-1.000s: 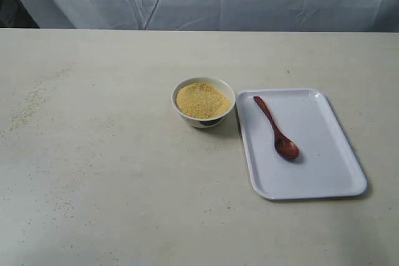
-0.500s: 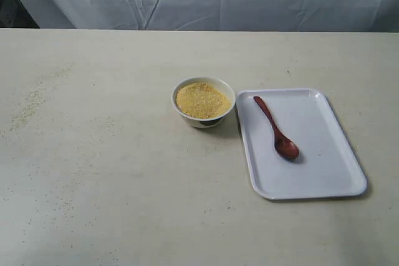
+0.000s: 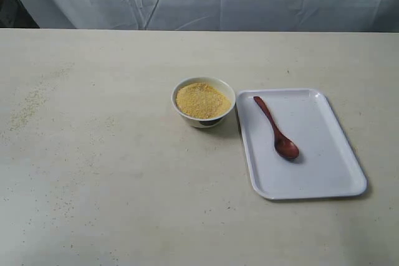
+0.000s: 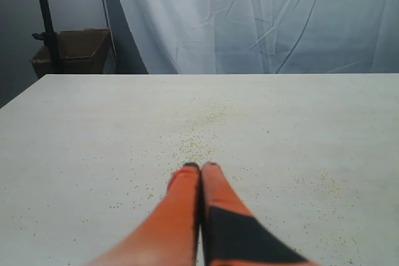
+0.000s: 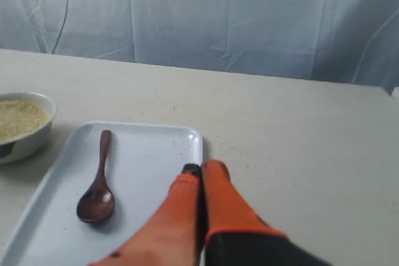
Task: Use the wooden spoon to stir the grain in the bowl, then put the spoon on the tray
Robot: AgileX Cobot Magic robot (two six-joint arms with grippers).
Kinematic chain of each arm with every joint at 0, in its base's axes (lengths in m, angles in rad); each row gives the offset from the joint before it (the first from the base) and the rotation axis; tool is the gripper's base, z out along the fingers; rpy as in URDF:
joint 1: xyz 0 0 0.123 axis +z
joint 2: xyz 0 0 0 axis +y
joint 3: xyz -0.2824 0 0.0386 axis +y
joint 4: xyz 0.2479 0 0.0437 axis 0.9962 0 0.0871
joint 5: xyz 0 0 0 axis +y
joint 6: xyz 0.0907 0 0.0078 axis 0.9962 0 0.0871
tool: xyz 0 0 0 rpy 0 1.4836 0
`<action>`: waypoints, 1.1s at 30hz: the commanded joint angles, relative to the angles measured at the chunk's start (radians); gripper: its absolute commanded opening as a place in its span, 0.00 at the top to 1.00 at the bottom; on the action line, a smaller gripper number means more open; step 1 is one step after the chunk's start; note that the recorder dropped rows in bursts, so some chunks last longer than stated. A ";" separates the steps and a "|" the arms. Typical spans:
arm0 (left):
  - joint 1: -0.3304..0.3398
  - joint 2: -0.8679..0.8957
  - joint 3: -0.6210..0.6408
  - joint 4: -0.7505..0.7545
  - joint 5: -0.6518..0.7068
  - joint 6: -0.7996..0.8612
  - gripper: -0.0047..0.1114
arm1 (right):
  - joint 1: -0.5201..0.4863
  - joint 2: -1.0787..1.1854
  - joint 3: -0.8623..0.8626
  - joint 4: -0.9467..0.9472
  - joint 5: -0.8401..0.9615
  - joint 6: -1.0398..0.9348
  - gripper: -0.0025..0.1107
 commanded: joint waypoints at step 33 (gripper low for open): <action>0.002 -0.004 0.002 0.000 -0.001 0.000 0.96 | 0.004 -0.005 0.090 -0.160 -0.028 0.305 0.98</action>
